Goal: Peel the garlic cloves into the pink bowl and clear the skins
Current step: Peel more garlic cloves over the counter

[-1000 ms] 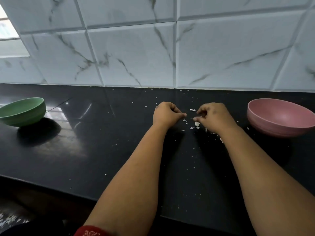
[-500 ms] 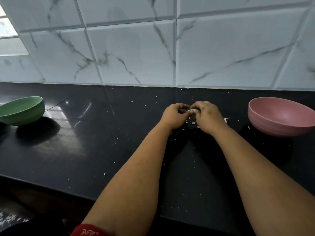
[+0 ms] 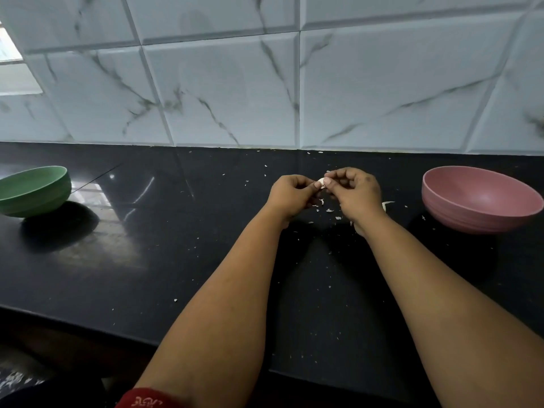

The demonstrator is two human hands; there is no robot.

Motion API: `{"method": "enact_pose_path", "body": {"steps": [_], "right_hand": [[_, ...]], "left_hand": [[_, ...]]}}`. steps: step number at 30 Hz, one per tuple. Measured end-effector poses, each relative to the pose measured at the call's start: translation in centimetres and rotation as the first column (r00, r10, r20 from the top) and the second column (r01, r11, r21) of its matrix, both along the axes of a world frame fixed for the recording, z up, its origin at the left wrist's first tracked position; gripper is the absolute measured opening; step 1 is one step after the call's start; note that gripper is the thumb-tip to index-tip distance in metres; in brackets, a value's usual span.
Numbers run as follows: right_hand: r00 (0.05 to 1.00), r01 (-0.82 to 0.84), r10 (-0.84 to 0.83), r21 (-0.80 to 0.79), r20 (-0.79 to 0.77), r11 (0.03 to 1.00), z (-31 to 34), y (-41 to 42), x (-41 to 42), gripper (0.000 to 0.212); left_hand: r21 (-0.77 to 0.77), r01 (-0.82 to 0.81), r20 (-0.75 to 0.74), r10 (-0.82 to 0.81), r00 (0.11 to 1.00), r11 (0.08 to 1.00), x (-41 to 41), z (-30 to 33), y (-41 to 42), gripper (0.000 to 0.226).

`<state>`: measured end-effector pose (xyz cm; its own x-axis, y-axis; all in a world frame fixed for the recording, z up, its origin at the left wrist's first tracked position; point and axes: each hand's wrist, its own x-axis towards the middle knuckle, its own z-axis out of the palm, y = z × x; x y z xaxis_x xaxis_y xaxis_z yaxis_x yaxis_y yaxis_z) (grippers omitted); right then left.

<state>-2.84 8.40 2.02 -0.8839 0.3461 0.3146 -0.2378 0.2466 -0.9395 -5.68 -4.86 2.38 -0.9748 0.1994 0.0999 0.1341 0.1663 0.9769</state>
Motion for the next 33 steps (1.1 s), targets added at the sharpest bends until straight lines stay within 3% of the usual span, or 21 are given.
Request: {"method": "enact_pose_path", "body": {"steps": [4, 10, 14, 21, 29, 31, 33], "right_hand": [[0.996, -0.087, 0.089, -0.152, 0.004, 0.985, -0.1, 0.2, 0.0, 0.011], [0.977, -0.206, 0.212, -0.167, 0.02, 0.964, -0.2, 0.3, 0.1, 0.02], [0.977, -0.204, 0.213, -0.243, 0.01, 0.948, 0.0, 0.2, 0.3, 0.012], [0.934, -0.273, 0.357, -0.637, 0.004, 0.721, 0.8, -0.2, 0.7, 0.007], [0.901, -0.248, 0.435, -0.818, 0.003, 0.519, 1.5, 0.4, 0.7, 0.008], [0.936, -0.191, 0.35, -0.763, 0.049, 0.618, 1.6, 0.7, 0.5, 0.01], [0.988, -0.038, 0.104, -0.489, 0.11, 0.871, 1.3, 1.4, 0.1, 0.014]], "left_hand": [[0.005, -0.001, -0.017, 0.001, 1.0, 1.0, -0.1, -0.2, 0.1, 0.014], [-0.014, -0.009, -0.051, 0.008, 0.999, 1.0, -0.1, -0.1, -0.1, 0.022], [-0.057, 0.016, -0.087, -0.021, 0.996, 0.998, 0.1, 0.1, -0.1, 0.029], [-0.104, 0.034, -0.19, -0.054, 0.98, 0.994, 0.7, 0.9, -0.3, 0.019], [-0.016, 0.083, -0.22, -0.085, 0.972, 0.996, 1.4, 1.6, -0.5, 0.015], [-0.082, -0.027, -0.265, 0.004, 0.964, 0.996, 1.0, 1.3, -0.5, 0.019], [-0.183, -0.132, -0.293, 0.074, 0.953, 0.974, 0.5, 0.9, -0.8, 0.024]]}}
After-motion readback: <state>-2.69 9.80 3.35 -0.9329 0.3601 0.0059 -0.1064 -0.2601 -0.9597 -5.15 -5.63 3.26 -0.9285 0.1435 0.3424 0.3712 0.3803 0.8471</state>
